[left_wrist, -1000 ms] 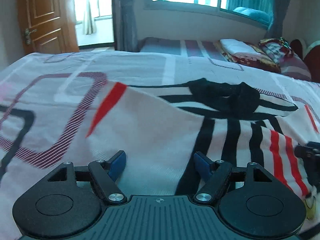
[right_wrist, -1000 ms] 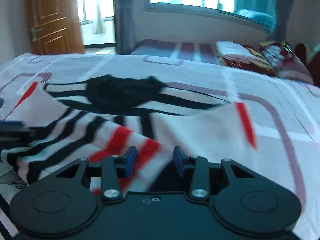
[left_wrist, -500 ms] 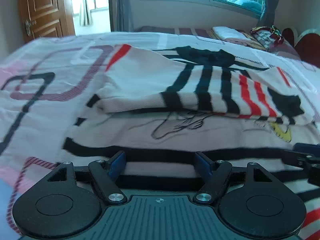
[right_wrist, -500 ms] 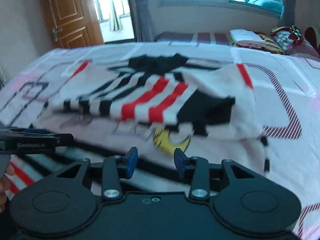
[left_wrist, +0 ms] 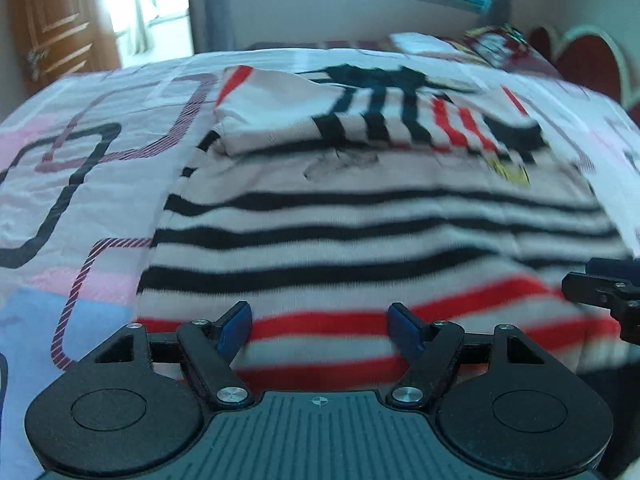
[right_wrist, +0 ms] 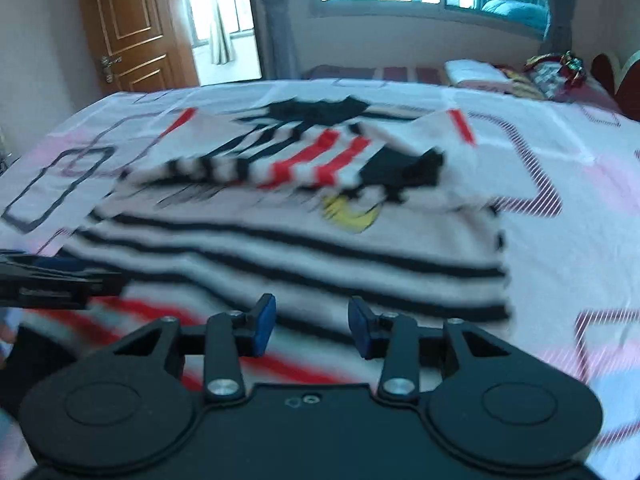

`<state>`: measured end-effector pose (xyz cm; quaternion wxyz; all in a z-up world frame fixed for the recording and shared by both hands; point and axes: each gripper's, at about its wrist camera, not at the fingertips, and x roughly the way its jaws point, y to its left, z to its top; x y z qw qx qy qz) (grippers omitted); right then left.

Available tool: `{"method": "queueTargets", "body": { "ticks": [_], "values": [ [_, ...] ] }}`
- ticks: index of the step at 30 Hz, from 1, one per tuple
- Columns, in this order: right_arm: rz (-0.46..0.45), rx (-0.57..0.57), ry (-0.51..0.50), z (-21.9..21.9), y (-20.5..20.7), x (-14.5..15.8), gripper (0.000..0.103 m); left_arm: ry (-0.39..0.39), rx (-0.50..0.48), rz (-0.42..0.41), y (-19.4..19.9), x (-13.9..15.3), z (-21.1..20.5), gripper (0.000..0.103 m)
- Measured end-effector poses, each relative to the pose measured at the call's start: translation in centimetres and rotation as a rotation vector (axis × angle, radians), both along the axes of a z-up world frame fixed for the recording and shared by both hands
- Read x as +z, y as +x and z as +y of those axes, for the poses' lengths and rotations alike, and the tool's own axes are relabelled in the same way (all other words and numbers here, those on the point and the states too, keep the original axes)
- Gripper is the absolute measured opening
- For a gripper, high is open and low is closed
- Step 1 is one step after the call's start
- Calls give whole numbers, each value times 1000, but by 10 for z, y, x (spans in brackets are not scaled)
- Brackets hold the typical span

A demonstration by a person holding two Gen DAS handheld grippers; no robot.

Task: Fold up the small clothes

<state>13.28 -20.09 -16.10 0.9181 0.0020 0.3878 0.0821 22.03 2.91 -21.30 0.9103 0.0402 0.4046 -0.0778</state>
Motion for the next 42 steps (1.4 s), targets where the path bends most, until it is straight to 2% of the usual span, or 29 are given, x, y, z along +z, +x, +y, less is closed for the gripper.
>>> {"method": "queueTargets", "body": {
  "ticks": [4,7,10,12,15,16,19,23,25,26,27,29,30,31,33,34,35,38,42],
  "values": [
    [27,17,-103,21,-25,-14,39,-17,0,1,-16,1,21,74],
    [17,-37,-181,11,-37,-18,41,-9,-2,5,-25,2,39,74],
    [36,-111,-175,-9,-48,-15,44,-19,22,13,-37,7,53,74],
    [44,-130,-182,-14,-56,-13,44,-35,34,4,-47,14,61,74],
    [26,-147,-159,-14,-69,-2,46,-20,46,-7,-62,21,69,75],
    [20,-148,-161,-13,-74,2,50,-22,50,4,-66,21,73,75],
    [37,-161,-173,-15,-86,3,57,-59,63,46,-79,16,86,75],
    [79,-210,-156,-25,-104,-2,58,-142,70,95,-89,4,98,74],
    [103,-234,-113,-30,-112,-5,58,-163,67,85,-95,1,98,74],
    [111,-243,-97,-31,-115,-7,56,-174,61,88,-96,1,98,70],
    [117,-248,-83,-31,-117,-8,56,-186,57,92,-96,0,97,61],
    [129,-259,-44,-32,-121,-9,45,-213,40,104,-95,1,97,32],
    [137,-265,-15,-33,-122,-9,41,-236,39,121,-94,0,98,27],
    [143,-270,11,-34,-122,-8,34,-257,53,131,-92,1,99,25],
    [149,-277,40,-33,-120,-7,31,-291,63,147,-91,0,102,25],
    [151,-277,44,-33,-121,-7,29,-307,58,160,-91,1,103,15],
    [157,-277,57,-33,-121,-6,29,-327,43,178,-91,1,103,10],
    [182,-281,78,-35,-122,-6,29,-341,21,211,-85,-5,100,10],
    [202,-280,93,-36,-120,-9,31,-349,-7,192,-78,-1,94,10]
  ]
}}
